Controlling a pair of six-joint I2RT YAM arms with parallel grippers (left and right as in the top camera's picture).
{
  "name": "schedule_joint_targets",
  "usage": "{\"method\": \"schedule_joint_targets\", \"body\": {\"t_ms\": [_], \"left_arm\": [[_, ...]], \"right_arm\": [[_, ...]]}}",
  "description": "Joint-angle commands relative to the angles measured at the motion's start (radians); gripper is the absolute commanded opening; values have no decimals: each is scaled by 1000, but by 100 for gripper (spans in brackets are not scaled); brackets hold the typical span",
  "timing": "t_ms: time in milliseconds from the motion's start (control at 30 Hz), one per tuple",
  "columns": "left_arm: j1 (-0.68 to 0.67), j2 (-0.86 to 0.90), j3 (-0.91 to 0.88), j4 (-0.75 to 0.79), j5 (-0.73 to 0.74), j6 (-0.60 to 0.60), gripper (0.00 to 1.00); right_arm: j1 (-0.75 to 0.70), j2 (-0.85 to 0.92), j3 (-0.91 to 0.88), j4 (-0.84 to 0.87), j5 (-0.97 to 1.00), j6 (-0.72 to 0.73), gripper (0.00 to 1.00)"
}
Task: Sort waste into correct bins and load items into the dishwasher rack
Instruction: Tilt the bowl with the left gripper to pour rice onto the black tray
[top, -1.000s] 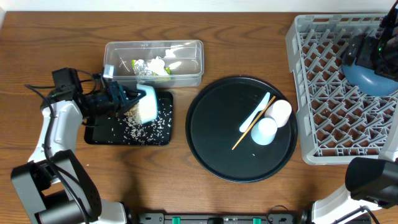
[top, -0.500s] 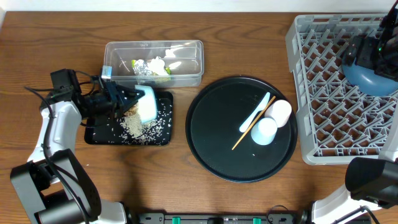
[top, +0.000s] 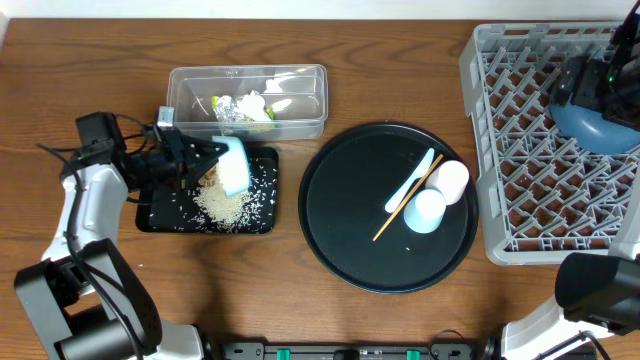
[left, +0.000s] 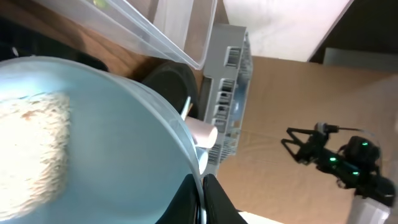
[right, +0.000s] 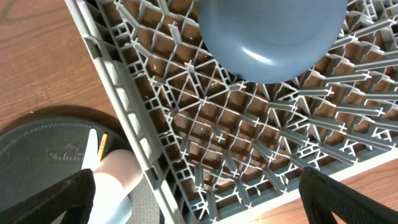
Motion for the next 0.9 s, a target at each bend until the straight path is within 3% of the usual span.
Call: {"method": "schedule_joint_targets", "body": {"t_ms": [0, 167, 267, 500, 600, 800, 867], "left_arm": [[10, 8, -3, 9, 71, -21, 6], [23, 8, -3, -9, 79, -19, 6], [25, 8, -3, 3, -23, -35, 6], [33, 8, -3, -29, 8, -42, 6], [35, 8, -3, -52, 122, -11, 6], [47, 8, -3, -25, 143, -31, 6], [49, 8, -3, 30, 68, -38, 6]], "right_arm": [[-5, 5, -1, -1, -1, 11, 99], [-5, 5, -1, -1, -1, 11, 99], [-5, 5, -1, -1, -1, 11, 99], [-5, 5, -1, -1, -1, 11, 99], [-5, 5, -1, -1, -1, 11, 99], [-5, 5, -1, -1, -1, 11, 99], [-5, 5, -1, -1, -1, 11, 99]]}}
